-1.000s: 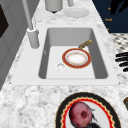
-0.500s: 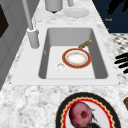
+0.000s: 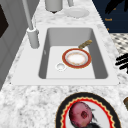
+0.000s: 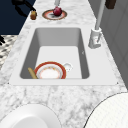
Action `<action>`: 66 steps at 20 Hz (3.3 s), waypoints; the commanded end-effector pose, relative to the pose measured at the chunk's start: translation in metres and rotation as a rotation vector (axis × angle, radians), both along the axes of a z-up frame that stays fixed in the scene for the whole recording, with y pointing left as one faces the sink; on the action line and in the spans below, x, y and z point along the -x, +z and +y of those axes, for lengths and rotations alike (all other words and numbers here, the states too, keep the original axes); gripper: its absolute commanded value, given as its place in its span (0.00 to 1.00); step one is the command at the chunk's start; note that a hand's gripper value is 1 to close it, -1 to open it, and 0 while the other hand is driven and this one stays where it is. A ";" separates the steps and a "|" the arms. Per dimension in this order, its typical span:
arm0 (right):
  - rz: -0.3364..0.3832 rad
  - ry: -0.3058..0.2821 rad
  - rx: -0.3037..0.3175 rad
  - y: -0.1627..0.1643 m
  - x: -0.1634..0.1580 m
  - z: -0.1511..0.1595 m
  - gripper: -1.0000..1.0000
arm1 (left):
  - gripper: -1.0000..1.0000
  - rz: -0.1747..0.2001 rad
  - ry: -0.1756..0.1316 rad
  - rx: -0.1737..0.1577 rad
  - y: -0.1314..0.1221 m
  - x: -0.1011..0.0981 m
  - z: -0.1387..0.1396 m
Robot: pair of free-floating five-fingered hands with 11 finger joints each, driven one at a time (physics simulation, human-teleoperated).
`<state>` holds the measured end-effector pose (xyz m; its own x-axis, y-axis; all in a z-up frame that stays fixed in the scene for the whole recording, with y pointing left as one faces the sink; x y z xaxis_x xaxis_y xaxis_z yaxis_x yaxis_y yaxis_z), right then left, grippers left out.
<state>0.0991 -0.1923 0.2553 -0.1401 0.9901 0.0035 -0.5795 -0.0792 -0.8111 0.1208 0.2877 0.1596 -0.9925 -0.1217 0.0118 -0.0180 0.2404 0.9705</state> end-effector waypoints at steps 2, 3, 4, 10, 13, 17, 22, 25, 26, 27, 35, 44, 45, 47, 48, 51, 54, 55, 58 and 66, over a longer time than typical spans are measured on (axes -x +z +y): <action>-0.085 0.001 -0.038 0.007 -0.025 0.001 0.00 | 0.50 -0.001 0.001 0.000 0.000 0.000 0.000; -0.104 -0.002 -0.040 0.010 -0.027 0.001 0.00 | 0.50 -0.002 0.001 0.001 0.000 0.000 0.000; -0.123 -0.004 -0.037 0.012 -0.029 0.001 0.00 | 0.50 -0.002 0.002 0.001 0.000 0.000 0.000; -0.204 -0.005 -0.076 0.012 -0.052 0.002 0.00 | 0.50 -0.005 0.004 0.003 0.000 0.000 0.000; -0.231 -0.011 -0.091 0.011 -0.070 0.002 0.00 | 0.50 -0.006 0.005 0.004 0.000 0.000 0.000; -0.264 -0.010 -0.102 0.010 -0.092 0.002 0.00 | 0.50 -0.006 0.005 0.004 0.000 0.000 0.000; -0.292 -0.010 -0.114 0.007 -0.119 0.002 0.00 | 0.50 -0.007 0.006 0.004 0.000 0.000 0.000; -0.310 -0.010 -0.121 0.006 -0.135 0.002 0.00 | 0.50 -0.007 0.006 0.005 0.000 0.000 0.000; -0.318 -0.012 -0.124 0.006 -0.139 0.002 0.00 | 0.50 -0.007 0.006 0.005 0.000 0.000 0.000; -0.325 -0.012 -0.126 0.006 -0.145 0.002 0.00 | 0.50 -0.007 0.006 0.005 0.000 -0.001 0.000; -0.370 0.011 -0.127 0.010 -0.188 0.013 0.00 | 0.50 -0.008 0.006 0.005 0.000 -0.001 0.000; -0.445 -0.003 -0.114 0.019 -0.244 0.030 0.00 | 0.50 -0.008 0.007 0.005 0.000 -0.001 0.000; -0.451 -0.002 -0.115 0.020 -0.249 0.034 0.00 | 0.50 -0.008 0.007 0.005 0.000 -0.001 0.000; -0.467 -0.004 -0.117 0.021 -0.261 0.038 0.00 | 0.50 -0.008 0.007 0.005 0.000 -0.001 0.000; -0.478 -0.005 -0.120 0.022 -0.266 0.039 0.00 | 0.50 -0.008 0.007 0.005 0.000 -0.001 0.000; -0.509 -0.005 -0.129 0.026 -0.282 0.042 0.00 | 0.50 -0.008 0.007 0.005 0.000 -0.001 0.000; -0.562 -0.008 -0.117 0.035 -0.297 0.045 0.00 | 0.50 -0.008 0.007 0.005 0.000 -0.001 0.000; -0.577 -0.008 -0.116 0.037 -0.302 0.046 0.00 | 0.50 -0.008 0.007 0.005 0.000 -0.001 0.000; -0.620 -0.011 -0.118 0.042 -0.316 0.049 0.00 | 0.50 -0.008 0.007 0.005 0.000 -0.001 0.000; -0.527 0.009 -0.103 0.034 -0.367 0.066 0.00 | 0.50 -0.008 0.007 0.005 0.000 -0.001 0.000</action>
